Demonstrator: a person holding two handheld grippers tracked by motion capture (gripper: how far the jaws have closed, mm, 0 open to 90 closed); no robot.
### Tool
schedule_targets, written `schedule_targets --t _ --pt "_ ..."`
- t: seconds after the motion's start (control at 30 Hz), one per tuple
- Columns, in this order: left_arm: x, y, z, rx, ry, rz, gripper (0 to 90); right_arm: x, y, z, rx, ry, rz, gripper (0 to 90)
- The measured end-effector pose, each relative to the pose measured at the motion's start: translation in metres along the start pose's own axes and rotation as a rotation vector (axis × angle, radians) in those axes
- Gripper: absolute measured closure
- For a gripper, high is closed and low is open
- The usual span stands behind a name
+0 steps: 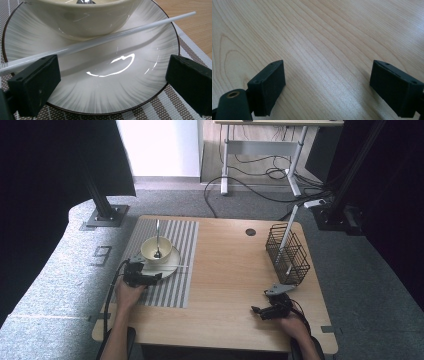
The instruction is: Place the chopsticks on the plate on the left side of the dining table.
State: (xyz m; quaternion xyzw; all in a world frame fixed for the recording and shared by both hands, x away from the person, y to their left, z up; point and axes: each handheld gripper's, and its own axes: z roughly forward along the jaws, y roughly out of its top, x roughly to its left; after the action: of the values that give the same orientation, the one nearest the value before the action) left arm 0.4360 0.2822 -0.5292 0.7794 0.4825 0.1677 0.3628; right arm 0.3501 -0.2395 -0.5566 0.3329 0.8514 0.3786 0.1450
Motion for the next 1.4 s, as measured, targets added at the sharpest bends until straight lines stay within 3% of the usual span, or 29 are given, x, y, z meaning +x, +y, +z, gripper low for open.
schedule_targets --t 0.57,0.87,1.1,1.23,1.4 --pt "0.001 -0.001 0.001 -0.004 -0.009 -0.009 0.0 0.000 0.000 0.000 0.000 0.000 -0.001 12.4" --pt "-0.005 -0.004 -0.013 -0.004 -0.005 0.004 0.0 0.000 0.000 0.000 0.001 0.002 -0.002 12.4" --pt "-0.015 -0.001 -0.023 -0.030 -0.058 0.024 0.0 0.001 0.000 0.000 0.000 0.001 0.000 12.4" --pt "-0.027 0.004 -0.027 -0.031 -0.099 0.070 0.0 0.001 0.000 0.000 0.000 0.001 -0.001 12.4" --pt "-0.042 0.011 -0.034 -0.048 -0.145 0.087 0.0 0.001 0.000 0.000 0.001 0.002 0.000 12.4"
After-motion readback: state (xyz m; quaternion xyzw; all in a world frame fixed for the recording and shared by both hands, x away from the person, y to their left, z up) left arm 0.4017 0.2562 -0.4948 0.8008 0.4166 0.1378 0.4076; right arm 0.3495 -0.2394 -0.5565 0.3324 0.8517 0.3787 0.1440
